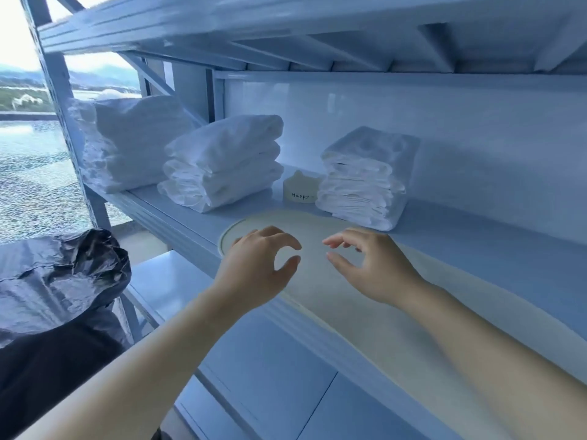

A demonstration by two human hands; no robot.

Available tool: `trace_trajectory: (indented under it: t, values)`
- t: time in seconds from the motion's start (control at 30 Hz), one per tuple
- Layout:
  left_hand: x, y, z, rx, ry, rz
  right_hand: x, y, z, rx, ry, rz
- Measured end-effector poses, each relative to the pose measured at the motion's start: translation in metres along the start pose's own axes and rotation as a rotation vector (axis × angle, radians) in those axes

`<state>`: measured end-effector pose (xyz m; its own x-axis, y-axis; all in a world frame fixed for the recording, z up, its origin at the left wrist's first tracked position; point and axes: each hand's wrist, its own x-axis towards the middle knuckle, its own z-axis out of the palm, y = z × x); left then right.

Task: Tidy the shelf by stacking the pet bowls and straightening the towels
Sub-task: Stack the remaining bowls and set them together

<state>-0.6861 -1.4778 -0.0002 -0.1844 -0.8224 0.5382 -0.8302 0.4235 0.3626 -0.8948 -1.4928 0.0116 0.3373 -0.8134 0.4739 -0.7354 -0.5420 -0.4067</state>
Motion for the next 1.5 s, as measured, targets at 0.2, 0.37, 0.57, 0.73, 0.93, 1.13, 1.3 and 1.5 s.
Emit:
trace_trajectory:
  t: [0.2,0.37,0.57,0.73,0.93,1.13,1.3,1.5]
  values:
    - [0.047,-0.033,0.015,-0.085,-0.086,-0.030,0.035,0.023,0.023,-0.012,-0.052,0.039]
    - [0.101,-0.058,0.037,-0.120,-0.105,0.046,0.066,0.038,0.032,-0.114,-0.081,0.085]
    - [0.163,-0.095,0.054,-0.152,-0.144,0.128,0.111,0.048,0.048,-0.160,-0.040,0.172]
    - [0.204,-0.129,0.072,-0.159,-0.216,0.093,0.150,0.056,0.085,-0.171,0.036,0.248]
    - [0.255,-0.148,0.090,-0.098,-0.214,0.187,0.192,0.067,0.111,-0.231,0.052,0.335]
    - [0.279,-0.169,0.130,-0.032,-0.258,0.295,0.233,0.077,0.122,-0.276,0.085,0.391]
    - [0.276,-0.177,0.145,0.094,-0.201,0.353,0.245,0.083,0.138,-0.279,0.077,0.445]
    - [0.281,-0.178,0.140,0.094,-0.243,0.351,0.242,0.087,0.142,-0.256,0.081,0.370]
